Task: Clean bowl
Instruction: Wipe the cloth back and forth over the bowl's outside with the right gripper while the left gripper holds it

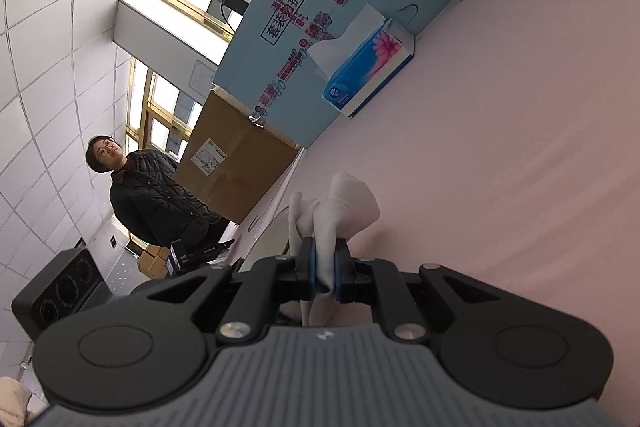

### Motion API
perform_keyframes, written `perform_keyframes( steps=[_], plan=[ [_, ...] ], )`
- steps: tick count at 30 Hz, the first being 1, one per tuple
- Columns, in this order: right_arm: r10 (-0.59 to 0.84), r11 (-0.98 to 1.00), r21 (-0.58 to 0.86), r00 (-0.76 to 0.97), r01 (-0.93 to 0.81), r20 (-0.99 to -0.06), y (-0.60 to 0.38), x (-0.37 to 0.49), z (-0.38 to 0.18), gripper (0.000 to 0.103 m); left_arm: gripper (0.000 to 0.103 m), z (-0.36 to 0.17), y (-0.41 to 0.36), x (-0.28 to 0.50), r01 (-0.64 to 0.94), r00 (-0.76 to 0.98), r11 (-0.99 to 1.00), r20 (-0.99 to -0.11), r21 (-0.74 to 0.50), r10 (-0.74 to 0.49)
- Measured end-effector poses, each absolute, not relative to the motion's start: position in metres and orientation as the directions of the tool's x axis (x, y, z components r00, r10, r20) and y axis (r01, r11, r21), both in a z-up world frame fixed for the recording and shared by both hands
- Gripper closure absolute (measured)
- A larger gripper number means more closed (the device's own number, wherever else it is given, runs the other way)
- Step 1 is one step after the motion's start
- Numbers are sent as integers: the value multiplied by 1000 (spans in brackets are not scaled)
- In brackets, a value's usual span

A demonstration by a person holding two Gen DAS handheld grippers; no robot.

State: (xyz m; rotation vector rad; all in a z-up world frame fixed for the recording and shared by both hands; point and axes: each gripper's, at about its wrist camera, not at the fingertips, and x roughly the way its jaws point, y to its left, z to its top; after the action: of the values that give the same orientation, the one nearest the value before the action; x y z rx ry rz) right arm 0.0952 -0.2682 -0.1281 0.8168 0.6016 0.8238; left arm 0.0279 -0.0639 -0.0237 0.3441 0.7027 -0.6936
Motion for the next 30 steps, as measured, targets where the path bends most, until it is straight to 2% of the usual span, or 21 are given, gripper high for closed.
perform_keyframes(
  steps=[12, 20, 26, 30],
  plan=[
    [839, 419, 816, 513, -399, -180, -247, 138, -115, 92, 87, -25, -62, 30, 691, 552, 720, -689, 62, -471],
    [846, 416, 818, 499, -396, -189, -261, 117, -129, 92, 86, -25, -62, 32, 689, 549, 723, -689, 52, -473],
    [854, 399, 820, 492, -410, -169, -272, 91, -133, 92, 79, -21, -61, 37, 663, 569, 747, -678, 43, -466],
    [858, 389, 821, 490, -417, -158, -278, 76, -135, 92, 78, -20, -68, 42, 653, 573, 756, -683, 48, -453]
  ],
)
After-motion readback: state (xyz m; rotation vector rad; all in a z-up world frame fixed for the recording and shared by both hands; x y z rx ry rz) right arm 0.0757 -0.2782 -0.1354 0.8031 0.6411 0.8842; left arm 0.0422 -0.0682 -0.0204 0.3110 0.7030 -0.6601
